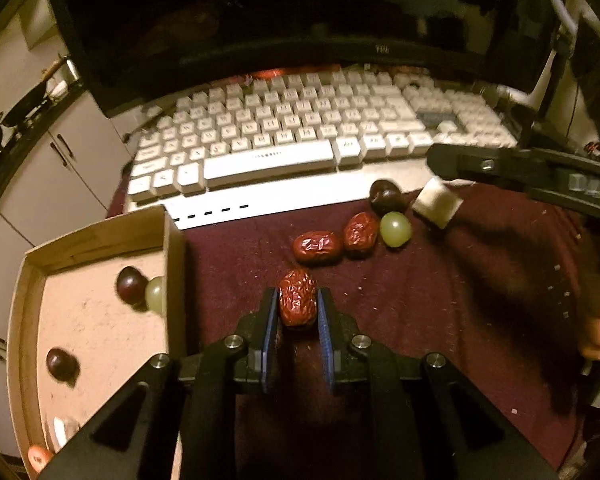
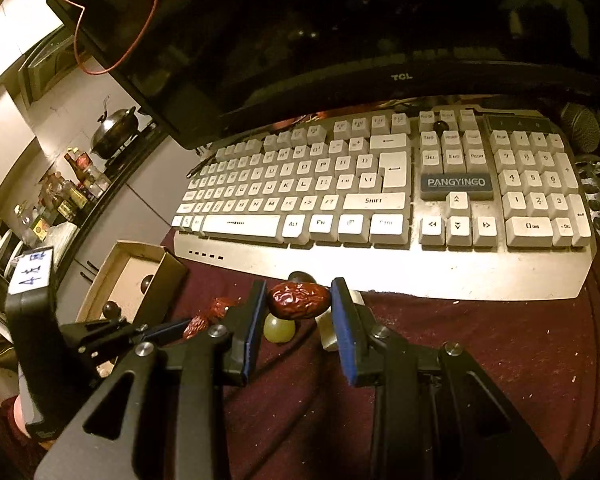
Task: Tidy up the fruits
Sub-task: 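Grasp a red date with left tool while right tool grasps another date, then carry both red dates into cardboard tray and open both tools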
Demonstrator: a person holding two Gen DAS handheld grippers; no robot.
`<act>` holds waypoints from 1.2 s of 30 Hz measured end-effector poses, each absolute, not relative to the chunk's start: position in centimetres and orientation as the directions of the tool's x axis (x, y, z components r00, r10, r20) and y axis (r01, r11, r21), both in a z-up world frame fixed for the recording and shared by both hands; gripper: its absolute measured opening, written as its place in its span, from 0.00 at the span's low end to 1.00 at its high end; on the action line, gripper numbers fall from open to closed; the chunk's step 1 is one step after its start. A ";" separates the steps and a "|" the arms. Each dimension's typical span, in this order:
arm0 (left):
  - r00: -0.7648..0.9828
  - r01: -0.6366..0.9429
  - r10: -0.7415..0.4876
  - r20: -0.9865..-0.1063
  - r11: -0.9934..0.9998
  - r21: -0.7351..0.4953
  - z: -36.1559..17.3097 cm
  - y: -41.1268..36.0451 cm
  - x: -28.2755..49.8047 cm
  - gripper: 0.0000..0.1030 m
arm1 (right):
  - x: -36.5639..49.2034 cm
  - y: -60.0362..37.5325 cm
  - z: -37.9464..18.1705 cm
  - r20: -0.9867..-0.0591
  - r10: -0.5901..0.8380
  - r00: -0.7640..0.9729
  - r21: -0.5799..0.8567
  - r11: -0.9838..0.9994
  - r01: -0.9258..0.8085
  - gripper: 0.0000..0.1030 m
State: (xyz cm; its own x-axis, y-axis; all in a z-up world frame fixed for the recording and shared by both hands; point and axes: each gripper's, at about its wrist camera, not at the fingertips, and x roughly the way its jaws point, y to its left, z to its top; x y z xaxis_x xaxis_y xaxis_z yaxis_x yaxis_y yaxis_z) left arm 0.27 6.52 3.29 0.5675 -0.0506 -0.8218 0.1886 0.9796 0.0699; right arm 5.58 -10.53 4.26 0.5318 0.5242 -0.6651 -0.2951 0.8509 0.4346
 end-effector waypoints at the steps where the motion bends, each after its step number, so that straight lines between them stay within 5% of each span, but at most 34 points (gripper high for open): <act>1: 0.583 0.185 -0.063 -0.810 0.981 0.057 3.9 6.6 -0.4 0.17 | 5.4 -10.7 4.4 -0.660 0.526 0.537 0.435 0.850 -0.298 0.33; 10: 0.699 0.147 -0.119 -0.706 0.989 -0.021 7.6 8.3 -6.7 0.17 | 3.6 -10.5 6.3 -0.586 0.522 0.619 0.398 0.852 -0.341 0.33; 18: 0.753 -0.002 0.010 -0.658 1.000 0.013 8.9 13.9 -9.4 0.17 | 0.5 -5.6 7.7 -0.583 0.526 0.619 0.294 0.847 -0.443 0.33; 25: 0.726 -0.125 0.113 -0.678 0.992 0.032 7.9 19.9 -9.9 0.17 | -3.0 3.1 8.3 -0.621 0.555 0.554 0.211 0.799 -0.564 0.33; 36: 0.664 -0.114 0.079 -0.744 0.994 0.004 4.9 22.6 -8.3 0.18 | -1.9 11.8 6.6 -0.689 0.539 0.485 0.172 0.771 -0.613 0.33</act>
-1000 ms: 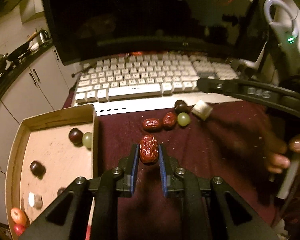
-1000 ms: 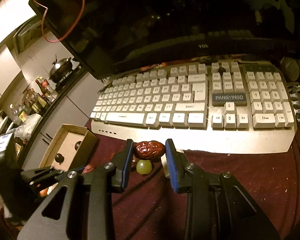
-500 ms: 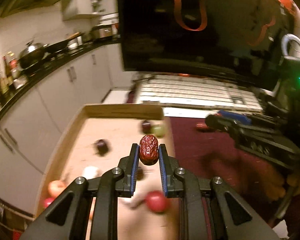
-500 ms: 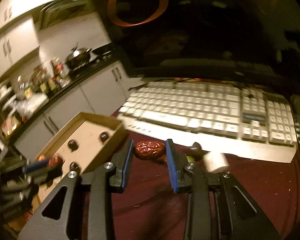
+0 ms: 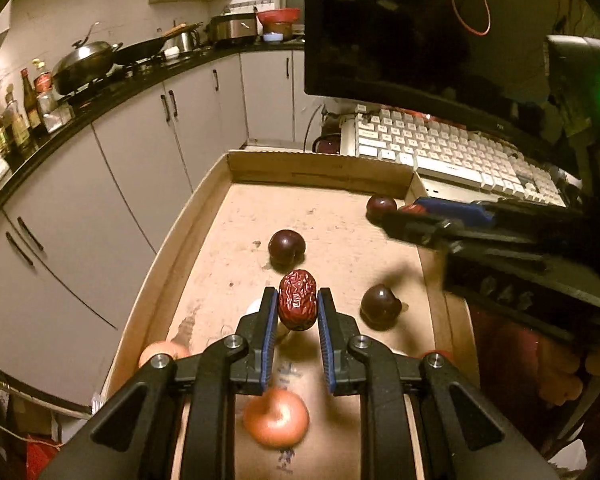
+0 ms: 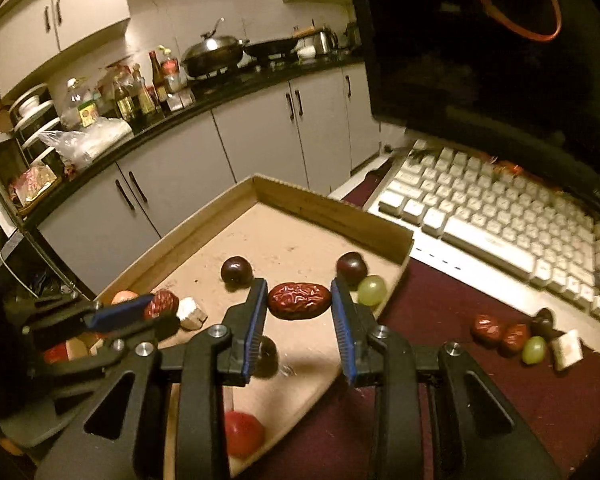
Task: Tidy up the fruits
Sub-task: 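Carry both red dates into cardboard tray and open both tools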
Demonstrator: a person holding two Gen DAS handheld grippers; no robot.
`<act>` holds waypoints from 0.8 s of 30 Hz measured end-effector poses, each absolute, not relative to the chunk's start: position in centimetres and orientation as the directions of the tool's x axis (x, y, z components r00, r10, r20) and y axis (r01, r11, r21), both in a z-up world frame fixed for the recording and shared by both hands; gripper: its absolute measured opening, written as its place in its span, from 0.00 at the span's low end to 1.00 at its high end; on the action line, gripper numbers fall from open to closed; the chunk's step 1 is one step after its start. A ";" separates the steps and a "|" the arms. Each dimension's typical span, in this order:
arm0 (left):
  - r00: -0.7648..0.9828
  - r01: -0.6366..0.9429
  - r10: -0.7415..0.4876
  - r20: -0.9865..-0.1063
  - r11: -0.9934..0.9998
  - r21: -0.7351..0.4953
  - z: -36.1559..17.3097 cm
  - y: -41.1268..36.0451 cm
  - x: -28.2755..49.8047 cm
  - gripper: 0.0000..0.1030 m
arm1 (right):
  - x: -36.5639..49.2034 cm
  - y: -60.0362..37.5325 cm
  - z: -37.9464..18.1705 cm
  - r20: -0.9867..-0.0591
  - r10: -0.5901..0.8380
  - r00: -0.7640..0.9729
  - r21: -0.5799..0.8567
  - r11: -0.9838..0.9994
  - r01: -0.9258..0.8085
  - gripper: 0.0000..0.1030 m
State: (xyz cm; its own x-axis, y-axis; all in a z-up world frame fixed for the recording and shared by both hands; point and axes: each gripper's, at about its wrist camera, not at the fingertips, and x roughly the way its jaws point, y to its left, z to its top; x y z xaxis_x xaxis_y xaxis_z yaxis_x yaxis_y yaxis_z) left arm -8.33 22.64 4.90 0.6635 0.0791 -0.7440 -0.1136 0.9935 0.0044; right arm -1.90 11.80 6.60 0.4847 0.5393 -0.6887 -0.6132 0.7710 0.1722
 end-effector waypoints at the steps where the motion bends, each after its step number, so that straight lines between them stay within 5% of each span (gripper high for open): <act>1: 0.655 -0.110 0.076 -0.751 0.994 0.005 4.7 22.7 -7.9 0.18 | -1.6 12.2 6.3 -0.698 0.531 0.481 0.168 0.774 -0.610 0.33; 24: 0.509 -0.093 0.084 -0.857 0.995 0.042 2.6 23.2 -4.2 0.18 | 2.1 15.6 2.5 -0.832 0.430 0.350 0.176 0.803 -0.570 0.33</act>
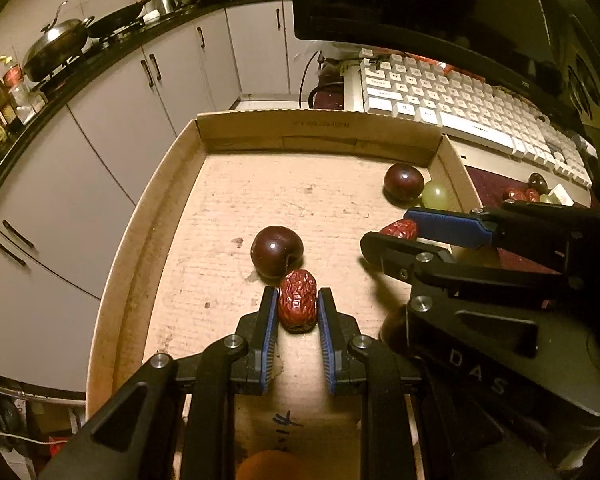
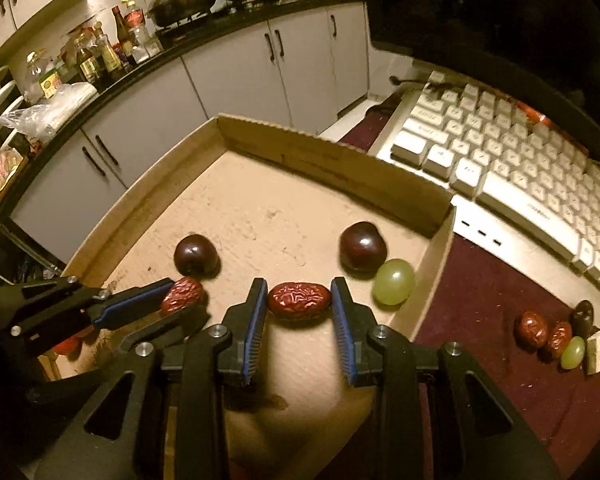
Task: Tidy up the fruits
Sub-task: 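Carry both red dates into cardboard tray and open both tools, then move both tools back over the remaining fruits on the cloth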
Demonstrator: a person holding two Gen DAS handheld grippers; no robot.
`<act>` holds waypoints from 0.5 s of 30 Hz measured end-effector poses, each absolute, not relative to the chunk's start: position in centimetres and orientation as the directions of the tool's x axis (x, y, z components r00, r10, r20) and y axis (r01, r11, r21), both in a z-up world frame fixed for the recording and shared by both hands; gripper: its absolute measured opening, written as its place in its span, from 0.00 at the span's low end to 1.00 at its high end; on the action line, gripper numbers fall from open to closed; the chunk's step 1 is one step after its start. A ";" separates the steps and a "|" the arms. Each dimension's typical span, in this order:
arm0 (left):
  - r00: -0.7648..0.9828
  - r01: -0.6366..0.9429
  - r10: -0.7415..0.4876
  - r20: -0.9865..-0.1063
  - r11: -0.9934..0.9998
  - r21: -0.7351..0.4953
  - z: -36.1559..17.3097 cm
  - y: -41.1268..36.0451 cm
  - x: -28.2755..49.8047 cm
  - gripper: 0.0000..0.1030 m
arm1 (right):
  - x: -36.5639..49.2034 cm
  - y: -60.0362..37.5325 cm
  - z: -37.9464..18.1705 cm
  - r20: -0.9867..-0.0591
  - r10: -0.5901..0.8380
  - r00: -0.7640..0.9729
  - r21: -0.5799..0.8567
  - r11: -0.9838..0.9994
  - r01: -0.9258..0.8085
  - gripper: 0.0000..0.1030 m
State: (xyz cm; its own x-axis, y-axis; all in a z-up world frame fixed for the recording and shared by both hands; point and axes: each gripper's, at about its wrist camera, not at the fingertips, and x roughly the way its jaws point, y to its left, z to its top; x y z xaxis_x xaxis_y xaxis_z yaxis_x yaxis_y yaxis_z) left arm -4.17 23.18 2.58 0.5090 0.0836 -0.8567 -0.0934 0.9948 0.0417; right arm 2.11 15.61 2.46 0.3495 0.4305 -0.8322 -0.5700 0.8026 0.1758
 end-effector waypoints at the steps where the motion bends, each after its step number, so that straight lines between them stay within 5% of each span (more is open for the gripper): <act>1: 0.509 -0.096 0.084 -0.857 0.995 0.040 2.6 23.2 -4.2 0.18 | 2.1 15.6 2.4 -0.834 0.426 0.351 0.173 0.805 -0.567 0.33; 3: 0.506 -0.110 0.085 -0.858 0.993 0.033 2.6 23.3 -4.1 0.24 | 2.0 15.7 2.5 -0.834 0.428 0.350 0.171 0.802 -0.572 0.34; 7: 0.521 -0.144 0.104 -0.847 0.989 0.033 2.9 23.4 -4.5 0.58 | 2.0 15.2 2.6 -0.824 0.455 0.338 0.205 0.795 -0.572 0.36; 10: 0.546 -0.169 0.128 -0.828 0.985 0.040 3.5 23.6 -5.1 0.59 | 1.7 14.6 3.2 -0.808 0.476 0.348 0.215 0.787 -0.578 0.45; 15: 0.595 -0.198 0.108 -0.797 0.980 -0.015 4.9 23.3 -6.4 0.64 | 1.0 11.9 5.5 -0.738 0.538 0.408 0.249 0.778 -0.577 0.46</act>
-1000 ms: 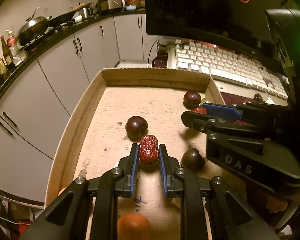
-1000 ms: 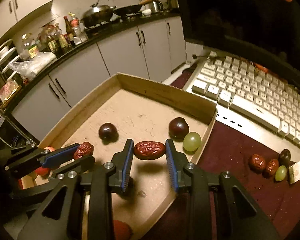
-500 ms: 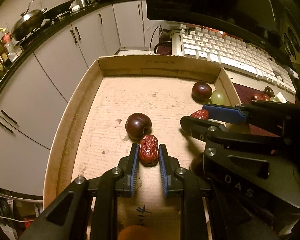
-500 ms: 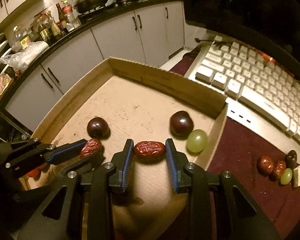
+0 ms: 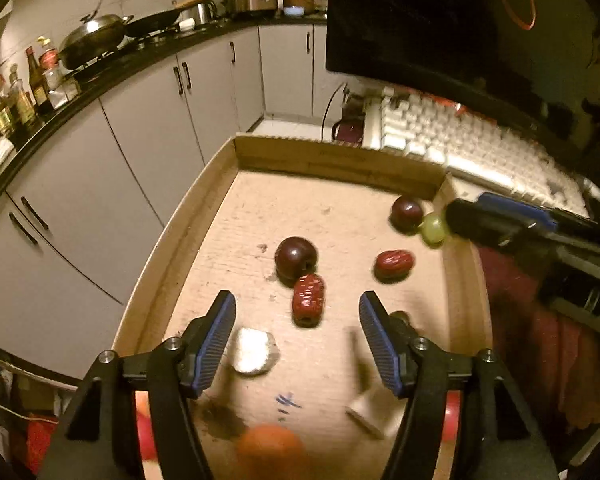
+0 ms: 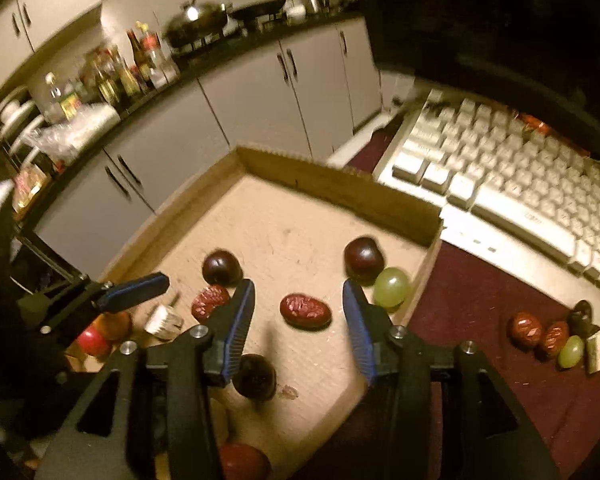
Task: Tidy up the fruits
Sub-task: 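Move both tools back over the remaining fruits on the cloth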
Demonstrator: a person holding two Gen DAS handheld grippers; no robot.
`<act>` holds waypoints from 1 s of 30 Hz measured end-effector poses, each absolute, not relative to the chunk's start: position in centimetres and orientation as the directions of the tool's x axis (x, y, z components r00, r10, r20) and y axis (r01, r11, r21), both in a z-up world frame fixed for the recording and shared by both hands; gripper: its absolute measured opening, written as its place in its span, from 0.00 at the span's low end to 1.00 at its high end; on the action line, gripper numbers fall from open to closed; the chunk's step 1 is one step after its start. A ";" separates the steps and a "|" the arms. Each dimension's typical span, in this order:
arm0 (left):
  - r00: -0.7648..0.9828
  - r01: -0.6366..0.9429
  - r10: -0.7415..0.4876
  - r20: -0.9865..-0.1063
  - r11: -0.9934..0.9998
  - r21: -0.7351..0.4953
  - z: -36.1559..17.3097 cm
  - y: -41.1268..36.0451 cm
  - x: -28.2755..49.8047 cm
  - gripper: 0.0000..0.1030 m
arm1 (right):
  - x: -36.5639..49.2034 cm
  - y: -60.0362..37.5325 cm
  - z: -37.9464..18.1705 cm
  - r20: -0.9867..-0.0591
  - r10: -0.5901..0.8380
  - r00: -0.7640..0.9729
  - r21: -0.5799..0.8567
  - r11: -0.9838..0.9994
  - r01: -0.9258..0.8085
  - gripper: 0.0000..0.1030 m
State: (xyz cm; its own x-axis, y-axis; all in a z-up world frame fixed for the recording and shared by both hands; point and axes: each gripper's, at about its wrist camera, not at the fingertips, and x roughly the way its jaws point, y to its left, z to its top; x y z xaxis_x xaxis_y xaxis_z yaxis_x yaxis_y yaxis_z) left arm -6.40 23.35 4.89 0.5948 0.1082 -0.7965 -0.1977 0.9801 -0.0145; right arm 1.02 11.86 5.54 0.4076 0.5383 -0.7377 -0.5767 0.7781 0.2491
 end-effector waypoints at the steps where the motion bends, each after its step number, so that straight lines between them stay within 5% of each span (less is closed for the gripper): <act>1: 0.605 -0.191 0.097 -0.790 0.981 -0.025 5.2 23.0 -6.7 0.67 | 0.9 11.1 6.0 -0.725 0.543 0.423 0.252 0.782 -0.570 0.46; 13: 0.677 0.021 -0.010 -0.736 1.000 0.006 7.7 14.5 -7.3 0.74 | 2.8 -5.3 8.6 -0.663 0.437 0.608 0.281 0.898 -0.339 0.47; 30: 0.606 0.109 0.023 -0.795 0.988 0.111 3.9 6.8 0.2 0.74 | 5.7 -11.0 3.7 -0.760 0.349 0.548 0.224 0.933 -0.283 0.47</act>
State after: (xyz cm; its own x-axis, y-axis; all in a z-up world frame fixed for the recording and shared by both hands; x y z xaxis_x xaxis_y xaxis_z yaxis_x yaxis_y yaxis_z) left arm 0.16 6.82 3.91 0.6056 0.0227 -0.7954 0.1087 0.9879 0.1110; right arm 5.74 -10.95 3.73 0.5480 0.3489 -0.7602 -0.2829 0.9326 0.2241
